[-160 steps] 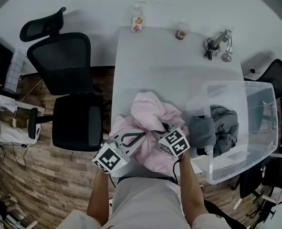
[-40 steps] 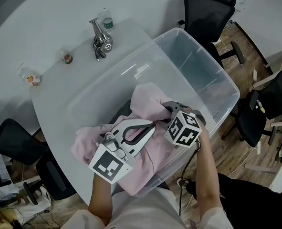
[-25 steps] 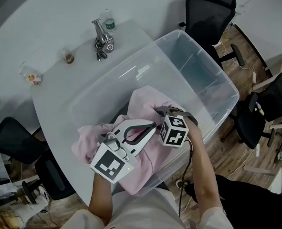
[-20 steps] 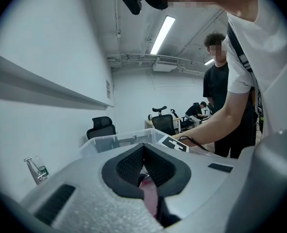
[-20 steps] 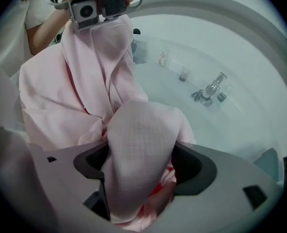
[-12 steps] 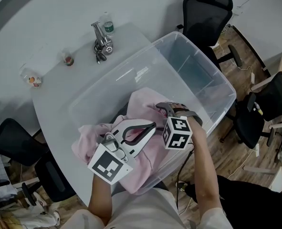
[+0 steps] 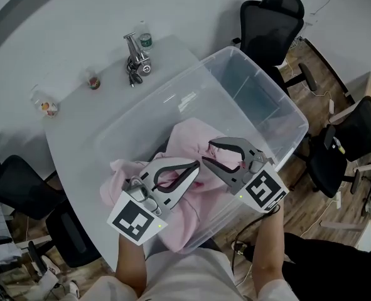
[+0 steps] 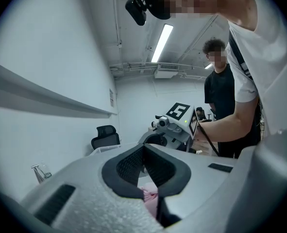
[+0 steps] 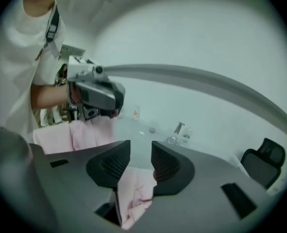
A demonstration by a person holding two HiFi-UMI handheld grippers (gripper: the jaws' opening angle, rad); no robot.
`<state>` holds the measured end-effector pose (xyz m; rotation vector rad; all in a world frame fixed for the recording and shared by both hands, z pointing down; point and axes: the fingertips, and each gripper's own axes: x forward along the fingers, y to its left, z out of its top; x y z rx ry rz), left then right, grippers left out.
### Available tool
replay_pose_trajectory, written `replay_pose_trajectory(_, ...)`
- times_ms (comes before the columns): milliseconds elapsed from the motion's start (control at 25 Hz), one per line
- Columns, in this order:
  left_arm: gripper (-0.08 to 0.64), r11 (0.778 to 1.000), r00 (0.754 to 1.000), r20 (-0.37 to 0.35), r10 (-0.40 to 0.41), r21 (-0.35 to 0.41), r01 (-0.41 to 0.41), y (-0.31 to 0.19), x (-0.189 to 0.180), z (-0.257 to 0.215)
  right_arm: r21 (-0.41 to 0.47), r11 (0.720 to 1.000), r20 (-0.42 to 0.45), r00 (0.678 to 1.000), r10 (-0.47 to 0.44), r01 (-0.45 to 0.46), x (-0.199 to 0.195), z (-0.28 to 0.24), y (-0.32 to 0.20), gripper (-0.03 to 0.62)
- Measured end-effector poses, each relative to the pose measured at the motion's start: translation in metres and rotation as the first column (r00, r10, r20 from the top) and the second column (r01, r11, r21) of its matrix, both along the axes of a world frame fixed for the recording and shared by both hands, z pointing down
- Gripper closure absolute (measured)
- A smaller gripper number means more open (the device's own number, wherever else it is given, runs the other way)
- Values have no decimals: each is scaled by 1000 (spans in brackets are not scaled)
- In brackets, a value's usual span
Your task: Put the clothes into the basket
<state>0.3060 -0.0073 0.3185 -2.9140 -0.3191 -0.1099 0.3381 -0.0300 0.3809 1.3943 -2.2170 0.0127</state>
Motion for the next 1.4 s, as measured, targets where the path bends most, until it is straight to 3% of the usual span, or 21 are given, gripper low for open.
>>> replay_pose_trajectory(80,558,1000,1000,-13,3,-8,-3,0,-5,-3,93,995,111,993,30,-40,-3,-22,7,507)
replay_pose_trajectory(200,558,1000,1000,-23,8,-26,-8,2,-11,-3,146,983,255,964,69,-109,-8,-39,20,565)
replay_pose_trajectory(480,558,997,999,-36,26,-71,-29,11,-28,1,253,956,368,928,48,-150,-20,-58,41,588)
replay_pose_trajectory(800,558,995,999,-37,22,-101,-26,16,-42,2,287,939,407,912,60,-190,-36,-63,57,589)
replay_pose_trajectory(1400,558,991,997,-59,39,-128,-46,31,-60,-11,300,928,377,921,98,-222,-57,-76,76,589)
